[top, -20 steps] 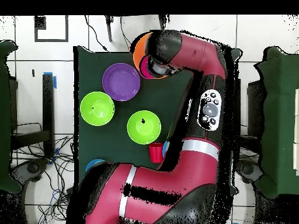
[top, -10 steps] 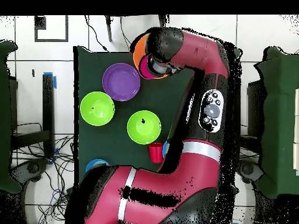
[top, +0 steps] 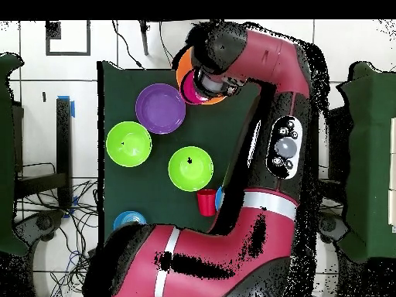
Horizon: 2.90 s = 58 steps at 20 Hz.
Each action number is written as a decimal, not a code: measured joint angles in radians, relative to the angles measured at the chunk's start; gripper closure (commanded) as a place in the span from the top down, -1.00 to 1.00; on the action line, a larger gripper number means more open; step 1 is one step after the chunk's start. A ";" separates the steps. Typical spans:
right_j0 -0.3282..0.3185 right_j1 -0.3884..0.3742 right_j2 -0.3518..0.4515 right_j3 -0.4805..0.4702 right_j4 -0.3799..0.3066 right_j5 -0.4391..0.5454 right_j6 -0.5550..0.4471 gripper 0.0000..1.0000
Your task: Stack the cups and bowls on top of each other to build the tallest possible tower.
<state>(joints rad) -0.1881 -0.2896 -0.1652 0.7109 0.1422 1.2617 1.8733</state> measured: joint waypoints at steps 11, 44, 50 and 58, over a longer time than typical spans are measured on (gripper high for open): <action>-0.015 0.049 0.000 -0.124 0.000 0.000 0.000 -1.00; -0.022 0.171 -0.022 -0.275 0.000 0.007 0.000 -1.00; -0.022 0.196 -0.032 -0.331 0.004 0.039 0.000 -1.00; -0.015 0.190 -0.041 -0.329 0.005 0.048 0.000 -1.00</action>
<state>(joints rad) -0.2035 -0.0999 -0.2058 0.3823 0.1471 1.3096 1.8733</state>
